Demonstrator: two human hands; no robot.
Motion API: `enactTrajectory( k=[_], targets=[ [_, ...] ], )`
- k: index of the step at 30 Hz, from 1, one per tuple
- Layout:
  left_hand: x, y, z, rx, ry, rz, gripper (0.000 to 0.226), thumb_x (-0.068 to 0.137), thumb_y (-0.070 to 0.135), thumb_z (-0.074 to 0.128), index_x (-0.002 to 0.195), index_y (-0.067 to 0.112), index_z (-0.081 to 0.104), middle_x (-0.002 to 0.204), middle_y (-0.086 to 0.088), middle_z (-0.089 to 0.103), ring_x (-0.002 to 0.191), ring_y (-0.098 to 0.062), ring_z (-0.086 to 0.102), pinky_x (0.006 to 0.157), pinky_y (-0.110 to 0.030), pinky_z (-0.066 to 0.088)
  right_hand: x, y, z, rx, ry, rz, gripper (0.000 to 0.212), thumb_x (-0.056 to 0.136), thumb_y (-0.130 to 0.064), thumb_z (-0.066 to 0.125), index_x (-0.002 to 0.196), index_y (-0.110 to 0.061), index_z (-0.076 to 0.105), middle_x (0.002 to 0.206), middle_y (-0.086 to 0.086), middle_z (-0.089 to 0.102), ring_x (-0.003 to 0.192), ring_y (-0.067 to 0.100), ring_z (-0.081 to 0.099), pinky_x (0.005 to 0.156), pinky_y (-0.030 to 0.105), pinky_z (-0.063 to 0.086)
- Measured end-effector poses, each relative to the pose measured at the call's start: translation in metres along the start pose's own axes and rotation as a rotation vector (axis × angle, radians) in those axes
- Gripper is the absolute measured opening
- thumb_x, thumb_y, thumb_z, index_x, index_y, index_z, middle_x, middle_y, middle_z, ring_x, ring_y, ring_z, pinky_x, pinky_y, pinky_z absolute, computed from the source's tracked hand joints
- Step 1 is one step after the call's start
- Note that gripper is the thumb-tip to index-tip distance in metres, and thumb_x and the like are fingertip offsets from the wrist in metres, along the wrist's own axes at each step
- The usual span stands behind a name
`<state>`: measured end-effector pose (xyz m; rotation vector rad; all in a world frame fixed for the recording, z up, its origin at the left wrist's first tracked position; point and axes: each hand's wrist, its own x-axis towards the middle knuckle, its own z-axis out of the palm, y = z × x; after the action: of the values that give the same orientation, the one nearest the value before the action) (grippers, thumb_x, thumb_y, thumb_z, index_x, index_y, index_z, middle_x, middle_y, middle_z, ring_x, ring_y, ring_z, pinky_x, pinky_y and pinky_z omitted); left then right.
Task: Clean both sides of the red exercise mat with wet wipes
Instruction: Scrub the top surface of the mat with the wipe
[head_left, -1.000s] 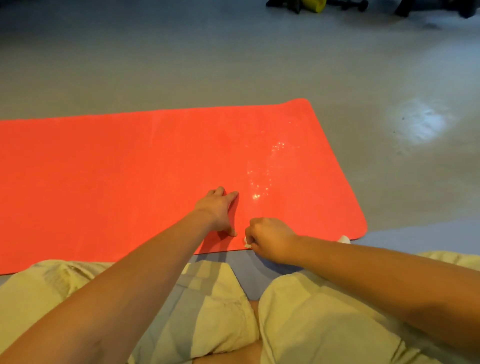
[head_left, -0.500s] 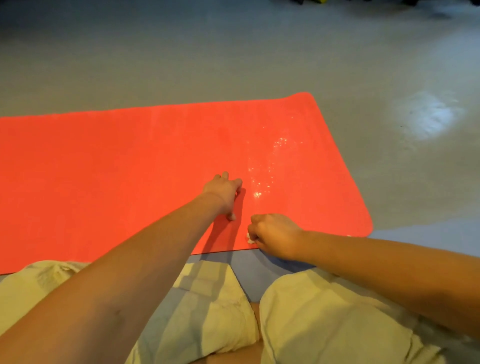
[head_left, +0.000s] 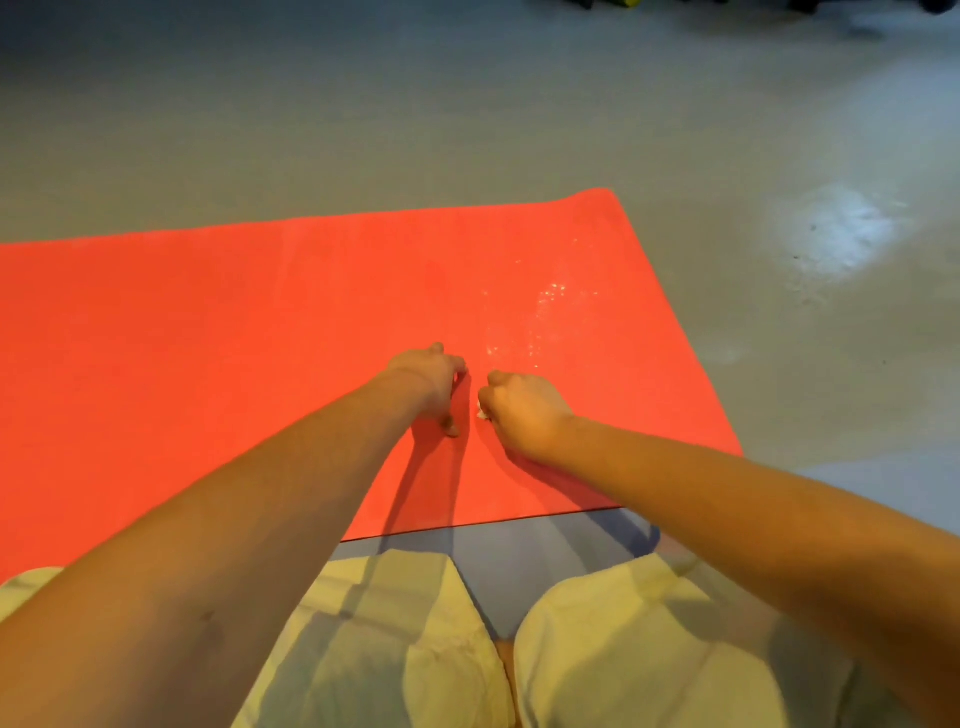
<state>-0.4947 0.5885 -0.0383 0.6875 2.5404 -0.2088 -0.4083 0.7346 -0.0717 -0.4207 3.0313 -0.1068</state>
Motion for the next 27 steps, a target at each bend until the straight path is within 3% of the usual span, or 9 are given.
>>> enactTrajectory(
  k=[3,6,9,11,16,21,24,27],
  targets=[
    [0.005,0.001,0.001,0.013,0.076,-0.002,0.105,0.055,0.057,0.097,0.142,0.026,0.049,0.136,-0.007,0.049,0.125,-0.034,0.056,0.098,-0.041,0.05,-0.035,-0.002,0.008,0.028,-0.012,-0.128,0.012,0.093,-0.021,0.057,0.092,-0.013,0.067,0.094,0.008,0.058,0.083,0.034,0.062,0.057,0.035,0.034],
    [0.013,-0.003,0.007,-0.022,0.098,0.011,0.116,0.049,0.054,0.1,0.145,0.026,0.042,0.139,-0.008,0.044,0.132,-0.033,0.045,0.103,-0.044,0.048,-0.046,0.003,0.01,0.026,-0.053,-0.216,0.003,0.085,-0.016,0.063,0.085,-0.014,0.066,0.086,0.007,0.057,0.074,0.032,0.061,0.052,0.033,0.032],
    [0.019,-0.01,0.008,-0.057,0.068,0.031,0.145,0.046,0.055,0.101,0.162,0.026,0.019,0.159,-0.015,0.026,0.148,-0.038,0.029,0.117,-0.049,0.04,-0.023,0.011,0.009,0.043,-0.012,-0.168,0.007,0.084,-0.016,0.062,0.089,-0.017,0.068,0.09,0.005,0.057,0.078,0.032,0.062,0.055,0.034,0.035],
    [0.022,-0.014,0.008,-0.077,0.032,0.035,0.152,0.046,0.057,0.1,0.165,0.022,0.012,0.166,-0.017,0.017,0.154,-0.039,0.021,0.123,-0.047,0.032,0.003,0.018,0.007,0.039,0.037,-0.086,0.011,0.088,-0.018,0.06,0.094,-0.019,0.069,0.094,0.003,0.058,0.086,0.03,0.064,0.059,0.035,0.041],
    [0.029,-0.016,0.001,-0.058,0.006,0.007,0.128,0.047,0.063,0.098,0.155,0.024,0.04,0.154,-0.012,0.038,0.14,-0.037,0.043,0.114,-0.045,0.043,0.07,0.039,-0.001,-0.03,0.034,0.093,0.019,0.081,-0.017,0.071,0.1,-0.021,0.073,0.099,0.004,0.061,0.09,0.031,0.067,0.062,0.034,0.046],
    [0.041,-0.016,-0.011,-0.059,0.105,-0.01,0.099,0.058,0.057,0.096,0.143,0.028,0.054,0.137,-0.008,0.05,0.126,-0.036,0.054,0.102,-0.043,0.051,0.056,0.034,-0.001,0.021,0.048,0.103,0.018,0.089,-0.017,0.058,0.101,-0.018,0.072,0.101,0.005,0.061,0.091,0.033,0.065,0.065,0.036,0.045],
    [0.049,-0.016,-0.009,-0.081,0.12,-0.01,0.106,0.052,0.051,0.1,0.141,0.026,0.049,0.136,-0.009,0.046,0.13,-0.035,0.048,0.103,-0.045,0.049,0.023,0.028,0.007,0.02,0.047,-0.018,0.017,0.09,-0.017,0.055,0.097,-0.018,0.07,0.098,0.004,0.059,0.089,0.03,0.063,0.063,0.037,0.045],
    [0.06,-0.024,-0.006,-0.115,0.102,0.01,0.134,0.045,0.054,0.101,0.156,0.028,0.032,0.152,-0.012,0.032,0.144,-0.036,0.033,0.113,-0.051,0.043,0.013,0.026,0.009,0.004,0.018,-0.076,0.019,0.09,-0.018,0.054,0.1,-0.02,0.07,0.098,0.002,0.058,0.09,0.028,0.062,0.063,0.037,0.048]
  ],
)
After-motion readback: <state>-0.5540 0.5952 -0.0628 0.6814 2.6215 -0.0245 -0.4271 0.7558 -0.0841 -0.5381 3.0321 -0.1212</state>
